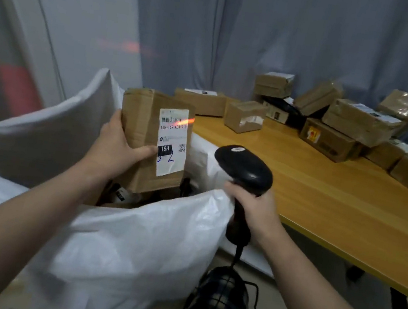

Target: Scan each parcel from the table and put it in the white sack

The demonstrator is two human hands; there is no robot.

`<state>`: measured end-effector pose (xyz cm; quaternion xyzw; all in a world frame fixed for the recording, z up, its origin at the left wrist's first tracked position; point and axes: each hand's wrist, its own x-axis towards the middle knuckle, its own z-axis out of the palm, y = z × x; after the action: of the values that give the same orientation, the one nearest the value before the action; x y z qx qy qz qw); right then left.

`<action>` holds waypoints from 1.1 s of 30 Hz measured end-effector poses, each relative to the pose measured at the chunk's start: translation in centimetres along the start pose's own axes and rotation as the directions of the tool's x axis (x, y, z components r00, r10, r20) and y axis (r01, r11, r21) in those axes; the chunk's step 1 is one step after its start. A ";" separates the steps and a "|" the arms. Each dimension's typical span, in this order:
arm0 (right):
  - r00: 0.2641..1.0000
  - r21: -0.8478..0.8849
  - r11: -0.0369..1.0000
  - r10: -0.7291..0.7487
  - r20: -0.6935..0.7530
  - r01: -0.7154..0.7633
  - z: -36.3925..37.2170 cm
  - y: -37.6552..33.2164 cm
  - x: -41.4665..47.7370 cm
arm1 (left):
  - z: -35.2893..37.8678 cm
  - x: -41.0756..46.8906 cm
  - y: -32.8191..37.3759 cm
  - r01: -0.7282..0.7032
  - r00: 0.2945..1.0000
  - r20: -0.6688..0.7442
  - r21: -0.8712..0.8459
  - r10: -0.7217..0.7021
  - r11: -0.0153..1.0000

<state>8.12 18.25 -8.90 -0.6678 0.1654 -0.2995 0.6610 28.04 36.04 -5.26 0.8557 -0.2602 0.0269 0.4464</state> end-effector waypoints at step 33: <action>0.952 -0.157 0.960 0.190 -0.242 -0.231 -6.8 -1.1 11.8 | 17.3 10.5 9.2 -0.322 0.905 0.380 0.310 0.194 0.894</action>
<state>12.75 5.76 -6.10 -0.6661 0.3365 -0.2840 0.6020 29.56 13.93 -5.85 0.8725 -0.4362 -0.0130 0.2199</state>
